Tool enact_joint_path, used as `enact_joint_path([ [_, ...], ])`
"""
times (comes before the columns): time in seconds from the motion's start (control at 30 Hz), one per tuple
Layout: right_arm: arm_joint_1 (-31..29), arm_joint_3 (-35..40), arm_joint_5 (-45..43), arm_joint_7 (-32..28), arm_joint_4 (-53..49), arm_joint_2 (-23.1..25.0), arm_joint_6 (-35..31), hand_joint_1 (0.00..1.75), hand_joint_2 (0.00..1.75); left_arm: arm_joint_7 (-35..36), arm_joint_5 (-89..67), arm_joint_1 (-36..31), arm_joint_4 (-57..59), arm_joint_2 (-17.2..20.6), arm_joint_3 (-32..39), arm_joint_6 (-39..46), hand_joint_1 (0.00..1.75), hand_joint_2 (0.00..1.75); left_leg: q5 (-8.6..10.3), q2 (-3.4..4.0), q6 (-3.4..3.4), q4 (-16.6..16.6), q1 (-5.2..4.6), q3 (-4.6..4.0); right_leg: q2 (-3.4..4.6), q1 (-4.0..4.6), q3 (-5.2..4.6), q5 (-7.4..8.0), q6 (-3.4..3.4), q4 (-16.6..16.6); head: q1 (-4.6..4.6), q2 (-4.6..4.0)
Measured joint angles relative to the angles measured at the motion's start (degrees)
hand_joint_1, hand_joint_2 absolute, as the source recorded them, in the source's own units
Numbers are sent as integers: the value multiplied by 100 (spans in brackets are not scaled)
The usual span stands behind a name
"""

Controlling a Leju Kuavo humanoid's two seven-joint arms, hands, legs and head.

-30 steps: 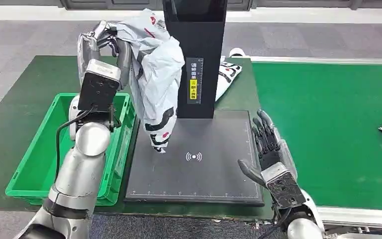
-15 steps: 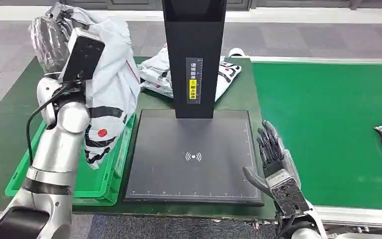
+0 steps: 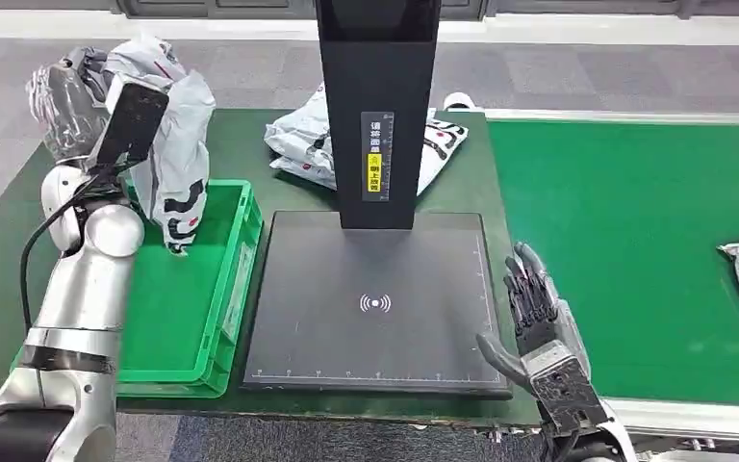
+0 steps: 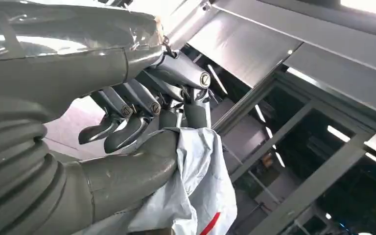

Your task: Moved the parcel from conveyor to table for the left to box.

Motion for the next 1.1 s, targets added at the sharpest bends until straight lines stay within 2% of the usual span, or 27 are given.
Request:
enact_joint_path([
  [0.13, 13, -2, 55, 66, -50, 2, 15, 0, 175, 11, -92, 217, -2, 70, 78, -125, 175, 175, -4, 7, -5, -1, 1, 2, 2, 1, -2, 0, -1, 0, -2, 0],
  [0.17, 13, -13, 70, 90, -61, 0, 33, 0, 175, 24, -111, 283, -2, 90, 98, -186, 119, 175, -4, 7, -5, -1, 2, 2, 5, 3, -3, -1, -1, 0, 0, 2],
  [0.2, 11, -44, 81, 107, -72, 2, 44, 0, 175, 50, -152, 341, 13, 114, 103, -236, 26, 175, -3, 5, -5, -1, 3, 2, 4, 4, -3, -1, -2, 0, -2, 2],
  [0.23, 4, -66, 87, 109, -76, 0, 44, 0, 175, 104, -216, 387, 37, 140, 111, -262, 0, 175, -3, 4, -5, -1, 4, 1, 3, 6, -2, -1, -2, 0, -2, 2],
  [0.4, 14, -98, 81, 127, -76, -39, 11, 0, 175, 605, -786, 458, 473, 302, 238, -256, 0, 175, -3, 8, -6, -1, 5, 3, 5, 6, -3, -2, -3, 0, -4, 0],
  [0.6, 111, -173, 61, 188, -149, -94, -33, 0, 175, 610, -824, 479, 828, 450, 446, -245, 0, 175, -3, 4, -6, -1, 7, 2, 3, 9, 0, -2, -3, 0, 0, 2],
  [0.63, 119, -175, 63, 208, -162, -96, -31, 0, 175, 610, -824, 485, 837, 459, 470, -245, 0, 0, -3, 4, -6, -1, 7, 1, 4, 8, -1, -2, -3, 0, 0, 2],
  [0.9, 134, -195, 107, 249, -195, -96, 33, 0, 175, 690, -808, 652, 720, 522, 679, -206, 0, 0, -4, 6, -7, -1, 8, 2, 4, 9, 0, -2, -4, 0, 0, 0],
  [1.1, 135, -197, 241, 332, -269, -90, 201, 0, 175, 1152, -1382, 1017, 152, 625, 1112, 291, 0, 0, -6, 10, -9, -3, 12, 1, 8, 13, -1, -5, -8, 0, 0, 0],
])
